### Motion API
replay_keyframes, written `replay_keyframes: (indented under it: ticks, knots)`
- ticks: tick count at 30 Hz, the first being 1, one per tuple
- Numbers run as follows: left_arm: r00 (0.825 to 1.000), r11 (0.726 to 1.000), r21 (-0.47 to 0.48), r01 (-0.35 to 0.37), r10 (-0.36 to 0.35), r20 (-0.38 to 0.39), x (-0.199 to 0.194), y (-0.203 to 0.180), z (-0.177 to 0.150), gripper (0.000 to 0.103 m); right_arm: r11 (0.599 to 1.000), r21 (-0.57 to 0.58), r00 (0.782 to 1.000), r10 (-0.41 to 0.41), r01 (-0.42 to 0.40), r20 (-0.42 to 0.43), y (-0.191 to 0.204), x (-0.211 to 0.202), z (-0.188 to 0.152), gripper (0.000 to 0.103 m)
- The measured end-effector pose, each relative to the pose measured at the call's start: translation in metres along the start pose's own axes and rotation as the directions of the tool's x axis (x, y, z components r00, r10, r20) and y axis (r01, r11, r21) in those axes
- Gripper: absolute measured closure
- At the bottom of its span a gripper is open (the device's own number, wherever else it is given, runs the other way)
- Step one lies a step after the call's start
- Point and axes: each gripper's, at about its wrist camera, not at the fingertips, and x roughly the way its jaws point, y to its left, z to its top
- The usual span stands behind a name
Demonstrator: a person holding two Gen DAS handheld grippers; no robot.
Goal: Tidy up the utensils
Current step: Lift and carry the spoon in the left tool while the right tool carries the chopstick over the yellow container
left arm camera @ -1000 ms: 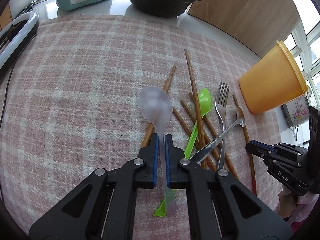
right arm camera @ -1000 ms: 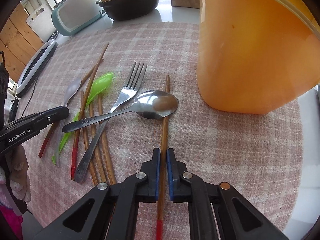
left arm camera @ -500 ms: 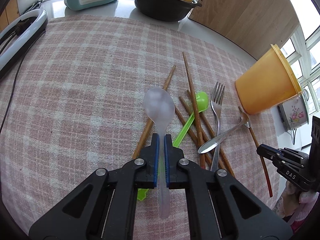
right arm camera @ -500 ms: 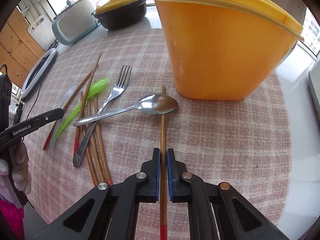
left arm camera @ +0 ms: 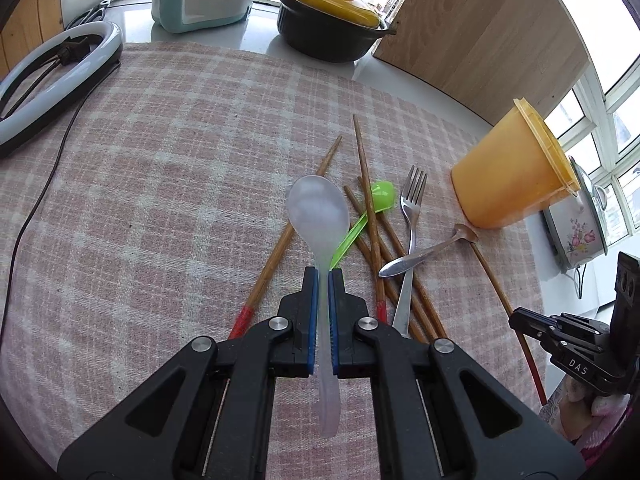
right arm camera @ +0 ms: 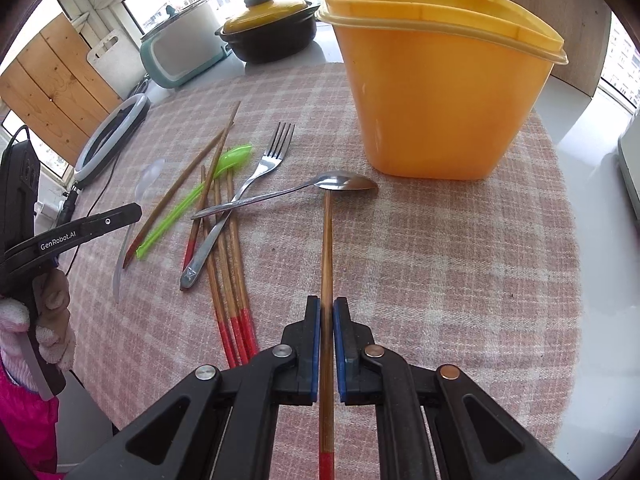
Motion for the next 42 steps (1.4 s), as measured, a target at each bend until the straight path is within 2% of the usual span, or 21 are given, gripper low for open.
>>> replay_keyframes:
  ticks: [10, 19, 23, 30, 42]
  knots:
    - [0.999, 1.000, -0.014, 0.025, -0.024, 0.034, -0.021, -0.018, -0.015, 0.100, 0.999, -0.007, 0.999, 0.035, -0.035, -0.017, -0.010, -0.007, -0.023, 0.099]
    - [0.990, 0.997, 0.013, 0.079, -0.080, 0.112, -0.050, -0.057, -0.009, 0.100, 0.995, -0.043, 0.991, 0.093, -0.090, 0.096, -0.012, -0.058, -0.016, 0.099]
    - [0.983, 0.993, 0.032, 0.109, -0.113, 0.144, -0.057, -0.078, -0.001, 0.100, 0.992, -0.060, 0.977, 0.124, -0.115, 0.171, -0.014, -0.084, 0.000, 0.099]
    - [0.967, 0.987, 0.066, 0.146, -0.156, 0.201, -0.060, -0.119, 0.023, 0.100, 0.988, -0.112, 0.954, 0.135, -0.109, 0.268, -0.018, -0.115, 0.038, 0.099]
    - [0.951, 0.982, 0.088, 0.166, -0.183, 0.250, -0.042, -0.177, 0.074, 0.100, 0.990, -0.112, 0.916, 0.122, -0.085, 0.381, -0.051, -0.134, 0.117, 0.100]
